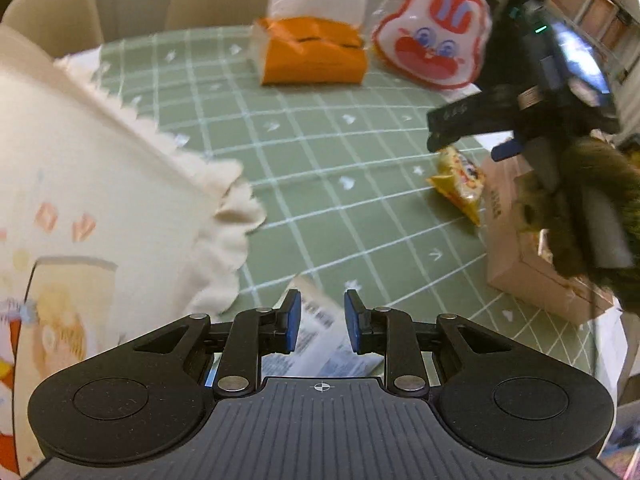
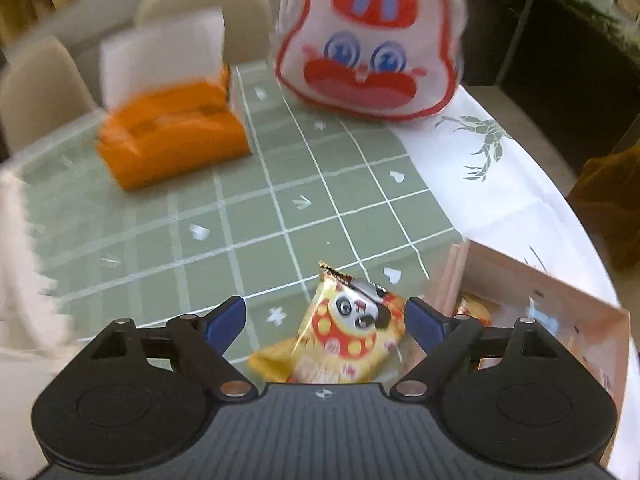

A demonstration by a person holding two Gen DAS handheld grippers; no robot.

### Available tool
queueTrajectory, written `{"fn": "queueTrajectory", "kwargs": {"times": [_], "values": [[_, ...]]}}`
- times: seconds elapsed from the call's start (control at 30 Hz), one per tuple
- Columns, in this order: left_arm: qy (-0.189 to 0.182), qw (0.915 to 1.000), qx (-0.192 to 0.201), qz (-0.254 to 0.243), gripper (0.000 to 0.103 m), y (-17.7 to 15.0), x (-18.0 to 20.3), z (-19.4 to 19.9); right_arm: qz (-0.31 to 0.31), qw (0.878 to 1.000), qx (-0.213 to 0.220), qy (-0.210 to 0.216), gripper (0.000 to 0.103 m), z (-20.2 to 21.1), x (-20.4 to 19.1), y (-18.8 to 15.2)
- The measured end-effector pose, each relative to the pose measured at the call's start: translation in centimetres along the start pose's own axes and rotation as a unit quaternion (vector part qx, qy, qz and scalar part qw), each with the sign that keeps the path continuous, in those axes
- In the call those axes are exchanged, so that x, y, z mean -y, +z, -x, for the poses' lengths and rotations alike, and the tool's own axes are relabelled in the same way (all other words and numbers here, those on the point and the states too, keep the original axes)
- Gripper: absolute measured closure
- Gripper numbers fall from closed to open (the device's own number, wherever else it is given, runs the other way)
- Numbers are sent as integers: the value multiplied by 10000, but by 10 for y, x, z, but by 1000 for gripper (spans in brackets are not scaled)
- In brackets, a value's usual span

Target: Organize snacks

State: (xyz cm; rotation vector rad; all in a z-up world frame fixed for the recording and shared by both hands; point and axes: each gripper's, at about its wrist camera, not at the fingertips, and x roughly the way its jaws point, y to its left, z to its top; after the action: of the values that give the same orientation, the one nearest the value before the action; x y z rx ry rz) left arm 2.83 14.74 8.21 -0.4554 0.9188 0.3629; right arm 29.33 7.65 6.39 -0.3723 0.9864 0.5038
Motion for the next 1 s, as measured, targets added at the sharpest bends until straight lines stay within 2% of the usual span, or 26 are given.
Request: {"fn": "queueTrajectory", "kwargs": {"times": [0.07,0.1,0.13,0.2,0.23,0.57,0.7,1.0], "values": [[-33,10000,-11,-1,76,-4,-6,-1,195,9991,-135,-352,17,-19,-11,1],[-56,10000,-14,-2,76,-5,-9,-2,232,9988,-196,-395,20,-25,-12,0],[-78,10000,-4,31,76,-5,-12,-3,250,9987,-262,-355,31,-29,-13,-1],[-135,9997,41,178,76,-8,-19,-6,351,9981,-394,-305,47,-28,-13,-8],[-152,9996,47,233,76,-9,-21,-7,435,9978,-396,-318,49,-23,-16,-11],[-391,9983,-87,416,76,-39,-27,-9,973,9932,-482,422,51,33,-38,-93],[-561,9976,-146,371,76,-47,-20,-6,878,9930,-469,634,51,49,-35,-120],[-1002,9937,-398,294,76,-65,5,-4,826,9941,-267,653,49,79,-18,-181]]}}
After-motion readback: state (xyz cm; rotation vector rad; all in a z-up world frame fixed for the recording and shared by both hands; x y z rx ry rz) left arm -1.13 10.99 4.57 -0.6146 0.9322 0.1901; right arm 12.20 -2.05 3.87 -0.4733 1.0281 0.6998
